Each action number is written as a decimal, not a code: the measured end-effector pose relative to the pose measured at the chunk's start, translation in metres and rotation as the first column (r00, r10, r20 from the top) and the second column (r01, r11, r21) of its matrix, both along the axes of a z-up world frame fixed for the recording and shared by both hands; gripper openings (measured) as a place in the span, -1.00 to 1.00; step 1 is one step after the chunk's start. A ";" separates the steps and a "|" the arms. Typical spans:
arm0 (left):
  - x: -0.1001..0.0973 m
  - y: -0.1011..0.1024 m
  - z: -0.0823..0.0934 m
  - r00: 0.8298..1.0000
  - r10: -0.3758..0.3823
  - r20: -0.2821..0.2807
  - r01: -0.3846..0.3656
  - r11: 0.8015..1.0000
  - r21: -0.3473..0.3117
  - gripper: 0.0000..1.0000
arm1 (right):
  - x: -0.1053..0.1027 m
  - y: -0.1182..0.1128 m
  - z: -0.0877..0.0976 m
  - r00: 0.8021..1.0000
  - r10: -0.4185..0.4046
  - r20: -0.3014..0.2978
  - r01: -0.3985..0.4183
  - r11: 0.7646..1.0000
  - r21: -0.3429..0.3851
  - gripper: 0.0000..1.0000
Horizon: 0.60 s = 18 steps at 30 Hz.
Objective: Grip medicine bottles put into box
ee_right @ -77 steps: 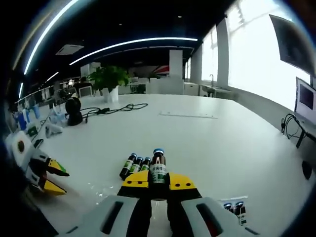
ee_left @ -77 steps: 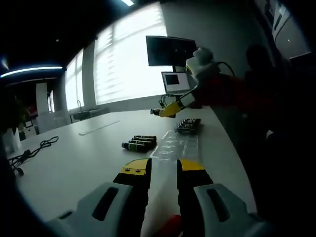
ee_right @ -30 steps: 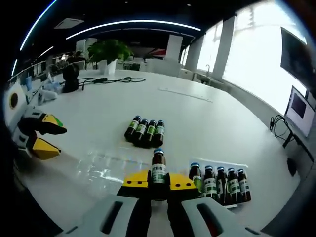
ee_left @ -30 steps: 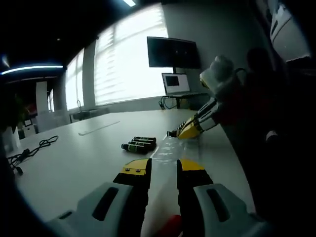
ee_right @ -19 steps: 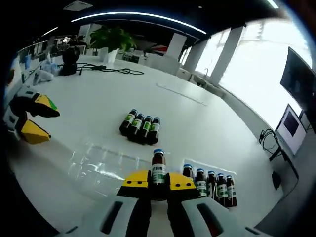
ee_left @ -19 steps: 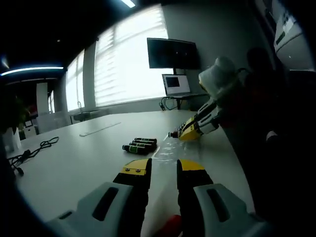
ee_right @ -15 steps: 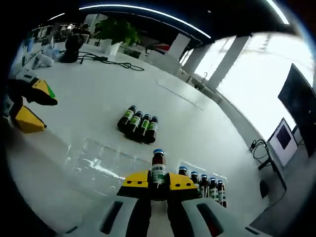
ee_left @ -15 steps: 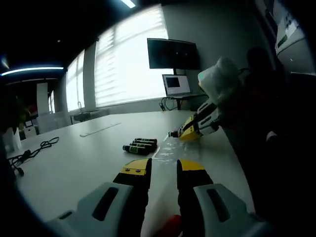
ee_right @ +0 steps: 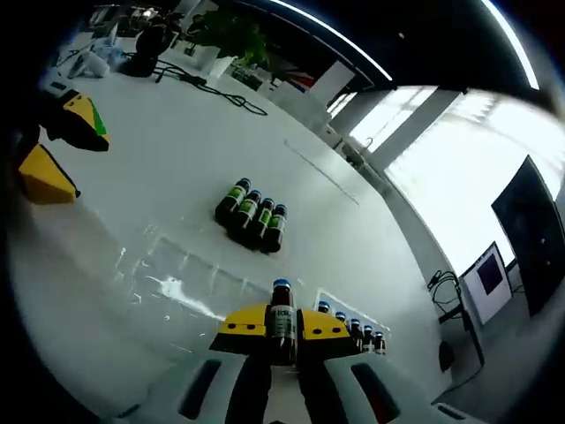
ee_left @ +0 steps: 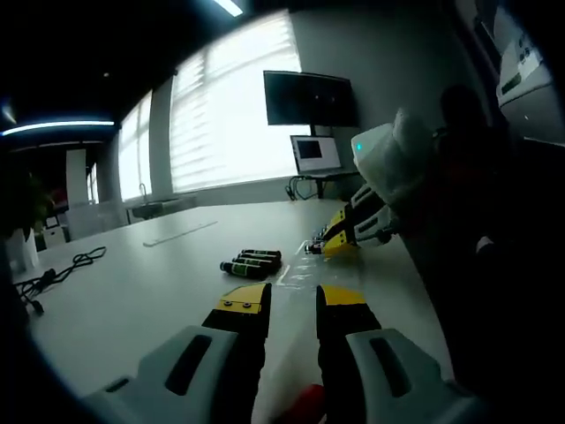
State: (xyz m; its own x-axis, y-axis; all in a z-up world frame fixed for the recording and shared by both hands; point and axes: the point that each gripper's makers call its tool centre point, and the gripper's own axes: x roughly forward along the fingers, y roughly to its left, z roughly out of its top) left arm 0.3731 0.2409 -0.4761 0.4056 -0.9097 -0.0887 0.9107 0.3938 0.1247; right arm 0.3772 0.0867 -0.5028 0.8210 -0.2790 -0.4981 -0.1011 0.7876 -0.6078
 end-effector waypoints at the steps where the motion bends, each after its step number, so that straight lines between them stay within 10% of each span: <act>1: 0.000 0.000 0.000 1.000 -0.001 0.000 0.001 1.000 0.000 -0.72 | 0.000 0.001 0.001 1.000 0.005 0.003 -0.005 1.000 0.009 -0.85; 8: 0.000 0.000 0.000 1.000 0.001 0.003 -0.001 1.000 0.000 -0.72 | 0.000 0.006 0.006 0.998 0.023 0.055 -0.034 0.979 0.202 -0.86; 14: 0.000 0.000 -0.001 1.000 0.001 0.001 -0.001 1.000 0.005 -0.72 | 0.003 0.006 0.016 0.992 0.080 0.095 -0.114 0.889 0.444 -0.91; 18: 0.001 0.002 0.000 1.000 0.006 -0.001 -0.006 1.000 0.000 -0.72 | 0.000 -0.010 0.018 0.992 0.118 0.050 -0.128 0.875 0.467 -0.95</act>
State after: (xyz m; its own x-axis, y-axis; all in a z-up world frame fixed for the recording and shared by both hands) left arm 0.3744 0.2428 -0.4765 0.4111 -0.9073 -0.0890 0.9084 0.3995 0.1234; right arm 0.3774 0.0771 -0.4847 0.8443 0.0868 -0.5288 -0.2078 0.9626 -0.1738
